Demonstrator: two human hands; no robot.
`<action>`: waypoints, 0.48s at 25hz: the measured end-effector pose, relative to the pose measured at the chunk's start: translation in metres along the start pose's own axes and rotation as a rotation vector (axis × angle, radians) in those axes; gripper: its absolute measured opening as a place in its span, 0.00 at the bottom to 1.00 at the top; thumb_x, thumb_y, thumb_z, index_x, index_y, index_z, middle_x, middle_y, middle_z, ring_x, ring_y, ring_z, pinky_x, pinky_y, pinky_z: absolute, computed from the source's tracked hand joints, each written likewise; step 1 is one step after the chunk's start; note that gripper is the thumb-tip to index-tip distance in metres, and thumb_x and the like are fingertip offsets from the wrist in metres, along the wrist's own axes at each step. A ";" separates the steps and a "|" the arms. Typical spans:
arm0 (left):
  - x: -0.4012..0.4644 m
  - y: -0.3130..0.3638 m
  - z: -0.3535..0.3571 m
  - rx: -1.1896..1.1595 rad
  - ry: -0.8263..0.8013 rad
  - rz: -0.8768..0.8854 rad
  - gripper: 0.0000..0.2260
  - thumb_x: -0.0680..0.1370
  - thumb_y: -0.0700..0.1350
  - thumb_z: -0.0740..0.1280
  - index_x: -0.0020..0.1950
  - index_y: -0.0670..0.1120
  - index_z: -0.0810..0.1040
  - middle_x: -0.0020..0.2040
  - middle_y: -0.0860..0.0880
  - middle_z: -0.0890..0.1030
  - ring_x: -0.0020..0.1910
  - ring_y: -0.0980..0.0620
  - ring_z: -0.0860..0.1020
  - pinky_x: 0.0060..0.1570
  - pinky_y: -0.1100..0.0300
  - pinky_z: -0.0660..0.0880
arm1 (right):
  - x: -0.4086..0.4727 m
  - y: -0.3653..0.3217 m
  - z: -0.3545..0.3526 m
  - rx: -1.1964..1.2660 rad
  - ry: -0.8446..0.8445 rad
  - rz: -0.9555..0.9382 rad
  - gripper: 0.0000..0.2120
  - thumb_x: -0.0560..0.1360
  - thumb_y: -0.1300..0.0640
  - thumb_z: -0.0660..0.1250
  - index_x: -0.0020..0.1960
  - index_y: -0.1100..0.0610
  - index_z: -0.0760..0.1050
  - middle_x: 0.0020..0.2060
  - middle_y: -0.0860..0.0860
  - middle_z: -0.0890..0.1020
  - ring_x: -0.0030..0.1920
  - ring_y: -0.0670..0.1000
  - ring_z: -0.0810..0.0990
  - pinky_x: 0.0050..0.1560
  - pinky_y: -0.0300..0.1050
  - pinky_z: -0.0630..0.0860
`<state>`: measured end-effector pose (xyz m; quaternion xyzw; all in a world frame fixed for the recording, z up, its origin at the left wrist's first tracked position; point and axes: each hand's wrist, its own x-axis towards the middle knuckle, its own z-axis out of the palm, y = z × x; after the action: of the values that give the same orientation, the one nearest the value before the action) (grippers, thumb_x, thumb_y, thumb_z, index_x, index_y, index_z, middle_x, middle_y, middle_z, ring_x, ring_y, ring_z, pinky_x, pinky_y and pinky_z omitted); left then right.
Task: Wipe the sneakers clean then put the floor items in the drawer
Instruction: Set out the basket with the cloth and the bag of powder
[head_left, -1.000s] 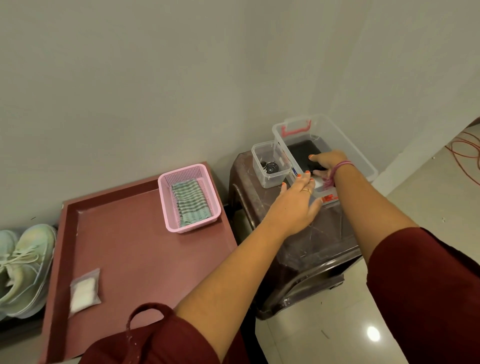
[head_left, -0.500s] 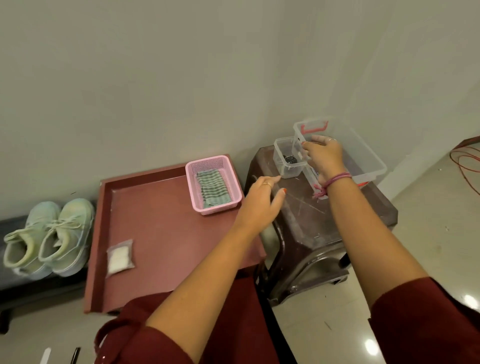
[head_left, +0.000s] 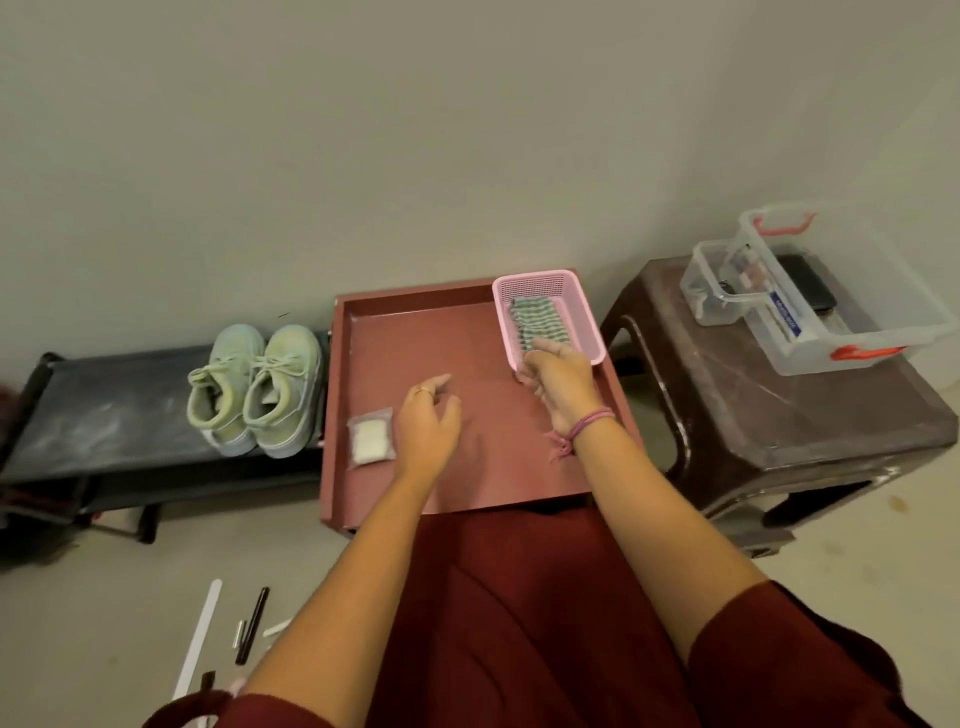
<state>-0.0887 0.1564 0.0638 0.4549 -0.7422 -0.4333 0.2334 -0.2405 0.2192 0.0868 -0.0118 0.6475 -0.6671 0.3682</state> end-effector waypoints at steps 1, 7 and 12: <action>0.001 -0.013 -0.011 -0.053 0.037 -0.088 0.15 0.78 0.38 0.64 0.64 0.40 0.76 0.59 0.45 0.79 0.57 0.50 0.77 0.61 0.58 0.71 | 0.000 0.015 0.013 -0.035 -0.020 0.039 0.13 0.74 0.68 0.63 0.58 0.60 0.74 0.41 0.53 0.79 0.36 0.46 0.78 0.32 0.34 0.75; 0.002 -0.089 -0.040 -0.476 0.099 -0.754 0.12 0.75 0.39 0.64 0.57 0.35 0.76 0.39 0.47 0.76 0.34 0.53 0.73 0.34 0.61 0.70 | 0.014 0.093 0.075 -0.237 -0.094 0.204 0.11 0.75 0.66 0.63 0.57 0.59 0.73 0.34 0.53 0.77 0.28 0.44 0.74 0.24 0.33 0.70; 0.008 -0.108 -0.042 -0.836 0.129 -1.020 0.04 0.79 0.42 0.63 0.49 0.43 0.74 0.40 0.46 0.75 0.35 0.52 0.74 0.36 0.62 0.72 | 0.037 0.133 0.118 -0.498 -0.247 0.223 0.18 0.74 0.60 0.67 0.63 0.58 0.70 0.40 0.53 0.78 0.38 0.49 0.75 0.38 0.40 0.75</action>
<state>-0.0106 0.1082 -0.0074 0.6455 -0.1874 -0.7130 0.1998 -0.1462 0.1141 -0.0279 -0.1119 0.7388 -0.4367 0.5009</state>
